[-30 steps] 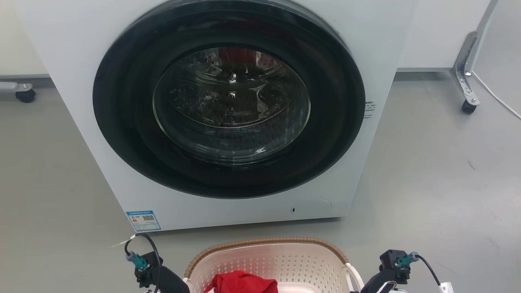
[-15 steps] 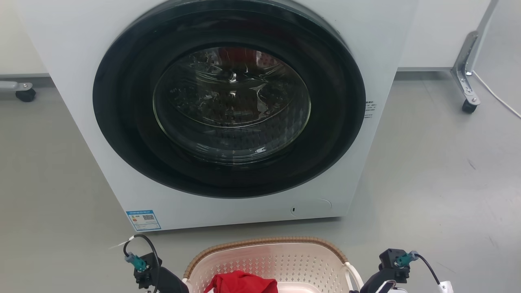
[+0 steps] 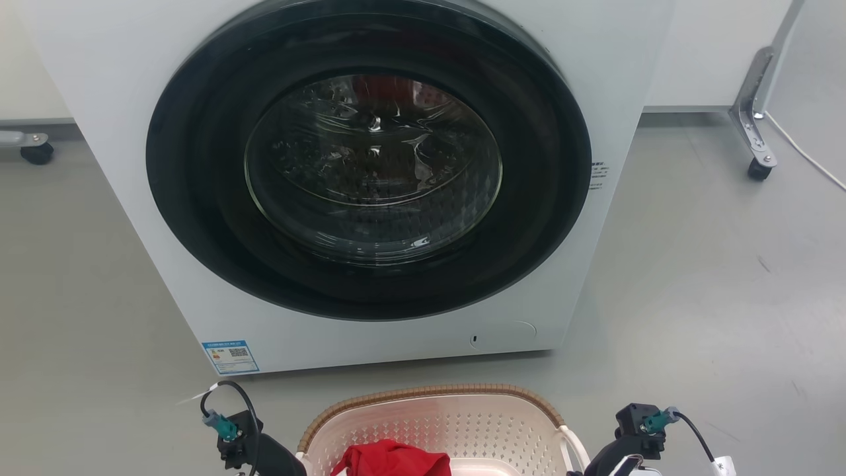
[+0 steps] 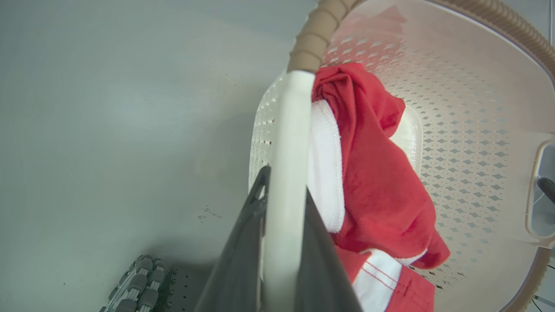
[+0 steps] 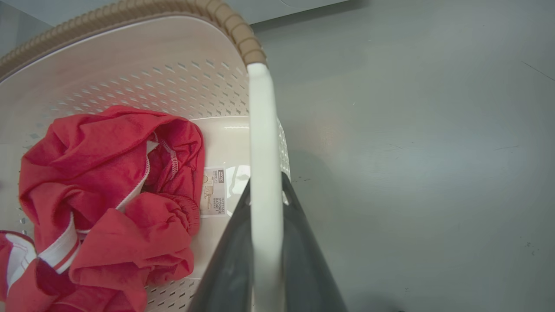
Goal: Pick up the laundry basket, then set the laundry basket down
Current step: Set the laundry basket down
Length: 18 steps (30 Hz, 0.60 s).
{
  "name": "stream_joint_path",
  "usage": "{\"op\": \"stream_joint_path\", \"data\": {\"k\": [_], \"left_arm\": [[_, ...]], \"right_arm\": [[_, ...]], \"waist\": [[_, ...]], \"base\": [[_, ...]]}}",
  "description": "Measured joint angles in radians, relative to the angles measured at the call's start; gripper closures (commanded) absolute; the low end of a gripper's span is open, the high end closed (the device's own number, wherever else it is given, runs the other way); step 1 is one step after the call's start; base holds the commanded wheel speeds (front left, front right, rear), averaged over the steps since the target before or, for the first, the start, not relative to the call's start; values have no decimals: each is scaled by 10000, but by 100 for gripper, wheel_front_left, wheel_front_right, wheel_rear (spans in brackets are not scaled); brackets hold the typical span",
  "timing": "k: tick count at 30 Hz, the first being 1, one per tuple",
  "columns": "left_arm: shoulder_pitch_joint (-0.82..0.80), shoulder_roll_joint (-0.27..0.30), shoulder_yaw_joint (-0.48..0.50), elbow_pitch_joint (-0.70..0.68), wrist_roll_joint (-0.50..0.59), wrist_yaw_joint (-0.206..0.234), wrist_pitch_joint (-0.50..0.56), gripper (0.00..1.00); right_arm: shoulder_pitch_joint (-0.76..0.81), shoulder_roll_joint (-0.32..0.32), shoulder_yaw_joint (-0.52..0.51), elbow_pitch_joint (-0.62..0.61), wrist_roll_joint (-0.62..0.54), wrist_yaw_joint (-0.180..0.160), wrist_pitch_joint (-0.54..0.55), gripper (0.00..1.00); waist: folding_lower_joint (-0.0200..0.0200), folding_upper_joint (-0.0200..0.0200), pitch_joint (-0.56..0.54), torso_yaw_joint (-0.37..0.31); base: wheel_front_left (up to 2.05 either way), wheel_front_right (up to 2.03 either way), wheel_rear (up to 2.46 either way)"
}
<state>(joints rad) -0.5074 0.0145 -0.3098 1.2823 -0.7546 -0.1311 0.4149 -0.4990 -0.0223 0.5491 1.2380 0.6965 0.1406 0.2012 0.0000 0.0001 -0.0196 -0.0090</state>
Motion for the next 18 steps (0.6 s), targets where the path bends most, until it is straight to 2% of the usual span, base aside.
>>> {"op": "stream_joint_path", "data": {"k": [18], "left_arm": [[-74, 8, -100, -140, -13, 0, -479, 100]], "right_arm": [[-126, -8, 54, -21, 86, 2, -428, 100]], "waist": [[0, 0, 611, -28]], "base": [[0, 0, 0]]}}
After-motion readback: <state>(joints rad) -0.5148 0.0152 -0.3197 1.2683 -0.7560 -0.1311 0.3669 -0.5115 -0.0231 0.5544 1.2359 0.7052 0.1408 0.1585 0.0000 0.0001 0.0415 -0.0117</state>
